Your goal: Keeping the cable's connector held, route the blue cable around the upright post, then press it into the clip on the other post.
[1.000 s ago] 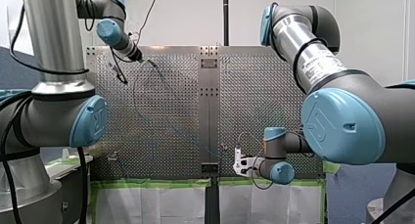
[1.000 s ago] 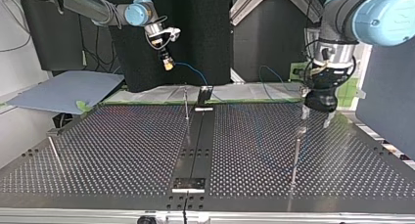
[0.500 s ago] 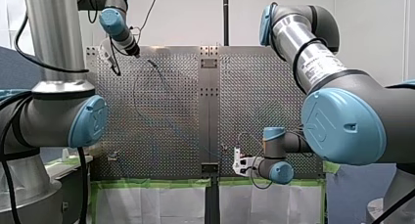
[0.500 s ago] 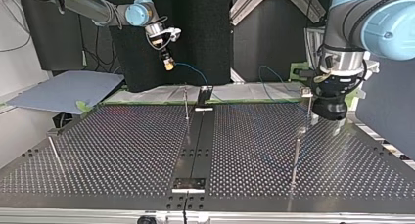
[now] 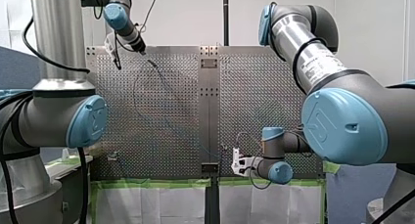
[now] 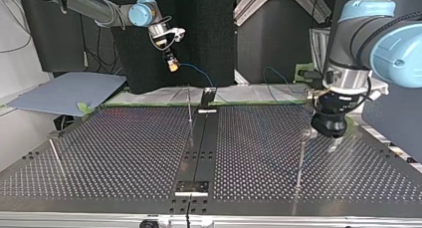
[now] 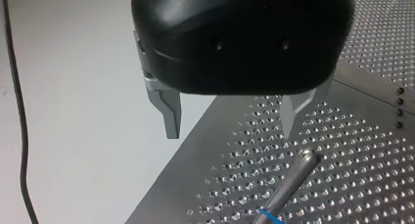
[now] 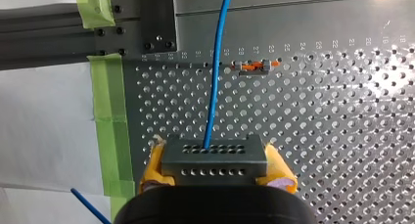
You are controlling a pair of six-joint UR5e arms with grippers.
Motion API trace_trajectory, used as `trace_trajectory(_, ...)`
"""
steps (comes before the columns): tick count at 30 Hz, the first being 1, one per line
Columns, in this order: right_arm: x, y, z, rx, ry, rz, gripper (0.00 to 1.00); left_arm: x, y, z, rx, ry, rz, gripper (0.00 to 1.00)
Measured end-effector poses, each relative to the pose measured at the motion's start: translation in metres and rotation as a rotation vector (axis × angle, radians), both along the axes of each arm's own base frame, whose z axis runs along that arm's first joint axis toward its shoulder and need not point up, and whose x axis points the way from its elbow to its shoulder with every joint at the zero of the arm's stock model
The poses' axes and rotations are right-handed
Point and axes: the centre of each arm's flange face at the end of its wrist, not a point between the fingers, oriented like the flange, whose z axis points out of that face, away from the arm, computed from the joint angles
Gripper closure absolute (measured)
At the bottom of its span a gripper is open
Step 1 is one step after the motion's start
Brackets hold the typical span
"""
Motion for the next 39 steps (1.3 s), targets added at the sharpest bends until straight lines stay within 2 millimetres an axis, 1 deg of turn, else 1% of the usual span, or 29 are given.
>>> trace_trajectory(7,0.002,0.002,0.000,0.001,0.000,0.004,1.00,0.000,0.002,0.001,0.082,0.001,0.039,0.00)
trace_trajectory(14,0.003,0.003,0.000,0.001,0.000,0.007,1.00,-0.002,-0.003,0.001,0.156,0.000,0.030,0.00)
trace_trajectory(23,0.004,0.004,0.000,0.000,0.000,0.010,1.00,0.006,-0.011,-0.013,0.244,0.030,-0.001,0.00)
trace_trajectory(39,0.004,0.004,0.000,-0.001,-0.001,0.011,1.00,0.007,-0.010,-0.014,0.377,0.034,-0.004,0.00)
